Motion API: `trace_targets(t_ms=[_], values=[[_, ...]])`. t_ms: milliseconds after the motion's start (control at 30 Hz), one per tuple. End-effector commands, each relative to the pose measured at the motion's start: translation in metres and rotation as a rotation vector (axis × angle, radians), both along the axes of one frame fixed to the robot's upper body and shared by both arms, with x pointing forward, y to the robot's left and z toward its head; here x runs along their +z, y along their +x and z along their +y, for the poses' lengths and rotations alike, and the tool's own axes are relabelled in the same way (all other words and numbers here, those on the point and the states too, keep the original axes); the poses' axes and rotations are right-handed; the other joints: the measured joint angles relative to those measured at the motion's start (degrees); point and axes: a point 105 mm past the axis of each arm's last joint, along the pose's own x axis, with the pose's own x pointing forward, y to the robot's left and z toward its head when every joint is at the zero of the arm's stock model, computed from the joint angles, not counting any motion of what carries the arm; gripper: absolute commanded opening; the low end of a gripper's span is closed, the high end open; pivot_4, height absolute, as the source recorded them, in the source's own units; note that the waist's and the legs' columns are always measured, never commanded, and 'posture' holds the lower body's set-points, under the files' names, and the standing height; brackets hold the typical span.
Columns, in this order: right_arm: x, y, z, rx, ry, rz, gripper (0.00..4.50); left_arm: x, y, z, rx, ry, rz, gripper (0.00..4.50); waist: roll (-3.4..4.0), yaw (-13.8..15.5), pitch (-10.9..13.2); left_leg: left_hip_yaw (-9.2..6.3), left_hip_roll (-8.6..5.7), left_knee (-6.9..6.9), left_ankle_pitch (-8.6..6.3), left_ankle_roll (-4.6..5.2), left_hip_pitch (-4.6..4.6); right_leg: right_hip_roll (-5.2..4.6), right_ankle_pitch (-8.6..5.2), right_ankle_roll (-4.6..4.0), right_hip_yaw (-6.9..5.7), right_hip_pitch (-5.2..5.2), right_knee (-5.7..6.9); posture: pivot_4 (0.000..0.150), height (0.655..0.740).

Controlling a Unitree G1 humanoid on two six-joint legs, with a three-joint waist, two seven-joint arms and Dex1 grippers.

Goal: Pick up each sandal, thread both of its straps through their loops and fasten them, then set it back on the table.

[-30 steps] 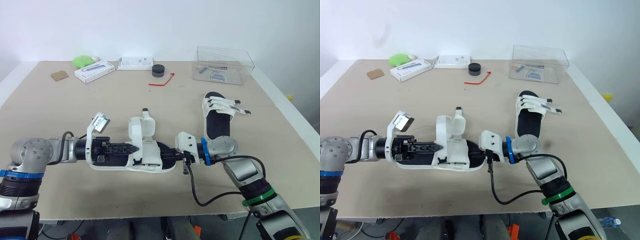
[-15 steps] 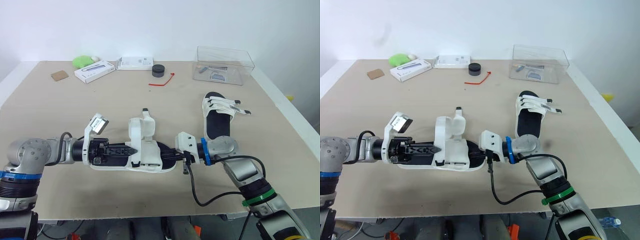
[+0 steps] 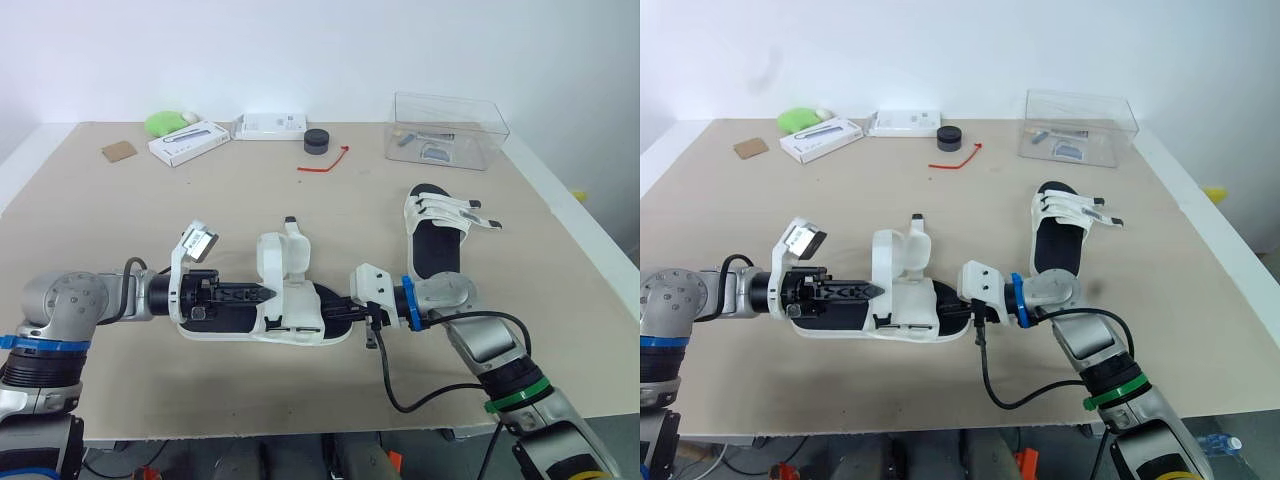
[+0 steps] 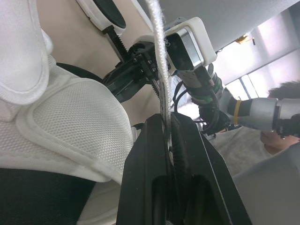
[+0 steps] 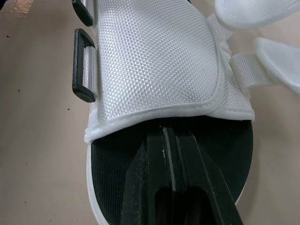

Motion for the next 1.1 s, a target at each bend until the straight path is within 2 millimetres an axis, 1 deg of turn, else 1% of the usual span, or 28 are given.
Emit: trace_targets(t_ms=[33,267,500,767,1000,1100], values=[[0.002,0.002,-0.005,-0.019,-0.014,-0.019,0.00,0.004,-0.005,-0.002,-0.037,0.016,-0.031,0.24,0.00,0.00,0.00,0.00,0.00,0.00,0.00,0.00,0.00,0.00,0.00,0.00,0.00,0.00,0.00,0.150,0.7400],[0.002,0.002,-0.003,-0.016,-0.014,-0.022,0.00,-0.005,-0.003,-0.005,-0.025,0.037,-0.036,0.24,0.00,0.00,0.00,-0.01,0.00,-0.01,0.00,0.00,0.00,0.00,-0.01,0.00,0.00,0.00,0.00,0.150,0.7400],[0.002,0.001,-0.003,-0.014,-0.015,-0.021,0.00,-0.005,0.005,-0.003,-0.004,0.042,-0.048,0.24,0.00,0.00,0.00,-0.01,0.00,-0.01,0.00,0.00,0.00,0.00,-0.01,0.00,-0.01,0.00,0.00,0.150,0.7400],[0.001,0.000,-0.003,-0.015,-0.017,-0.020,0.00,-0.011,-0.004,-0.005,-0.060,0.072,-0.041,0.24,-0.01,-0.01,0.00,-0.01,0.00,-0.01,-0.01,0.01,0.00,0.01,-0.02,0.00,-0.01,0.00,0.00,0.150,0.7400],[0.001,0.000,-0.003,-0.016,-0.019,-0.021,0.00,-0.015,-0.008,-0.008,-0.084,0.086,-0.045,0.24,-0.01,0.00,0.00,-0.01,0.00,-0.02,-0.01,0.01,0.00,0.00,-0.03,0.00,-0.01,0.00,0.00,0.150,0.7400],[0.001,0.000,-0.004,-0.016,-0.020,-0.022,0.00,-0.012,-0.006,-0.008,-0.081,0.072,-0.047,0.24,0.00,0.00,0.00,-0.01,0.00,-0.02,-0.01,0.01,0.00,0.00,-0.03,0.00,0.00,0.00,-0.01,0.150,0.7400]])
